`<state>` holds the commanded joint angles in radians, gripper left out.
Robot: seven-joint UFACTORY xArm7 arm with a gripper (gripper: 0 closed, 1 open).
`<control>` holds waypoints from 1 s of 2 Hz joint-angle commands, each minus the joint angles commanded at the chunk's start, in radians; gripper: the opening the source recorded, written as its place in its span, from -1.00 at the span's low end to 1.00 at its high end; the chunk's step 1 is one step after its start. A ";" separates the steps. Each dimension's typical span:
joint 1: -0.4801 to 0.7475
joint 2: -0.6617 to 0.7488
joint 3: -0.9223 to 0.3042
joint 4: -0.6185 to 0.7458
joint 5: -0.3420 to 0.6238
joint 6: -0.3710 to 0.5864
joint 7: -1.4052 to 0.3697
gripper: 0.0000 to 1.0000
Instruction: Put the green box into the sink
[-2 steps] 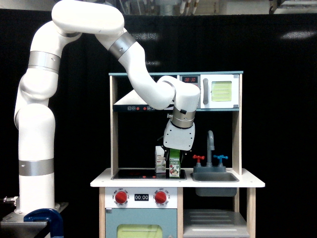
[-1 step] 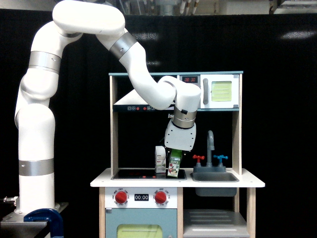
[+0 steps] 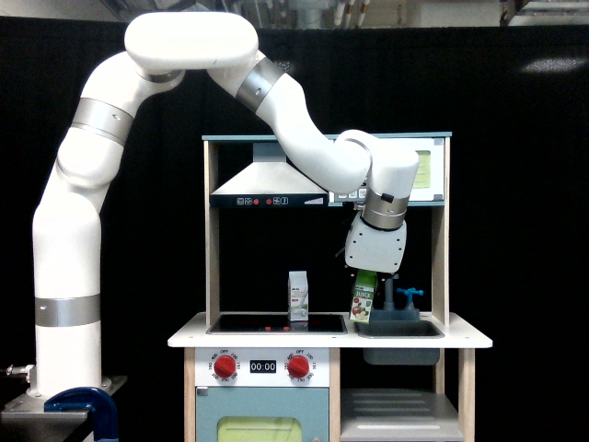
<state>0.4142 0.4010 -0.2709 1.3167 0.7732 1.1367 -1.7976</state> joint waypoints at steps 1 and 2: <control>-0.085 0.188 0.082 0.286 -0.025 0.063 0.076 -1.00; -0.094 0.158 0.118 0.226 -0.035 0.021 0.076 1.00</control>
<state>0.3203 0.5587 -0.1527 1.5428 0.7378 1.1582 -1.7220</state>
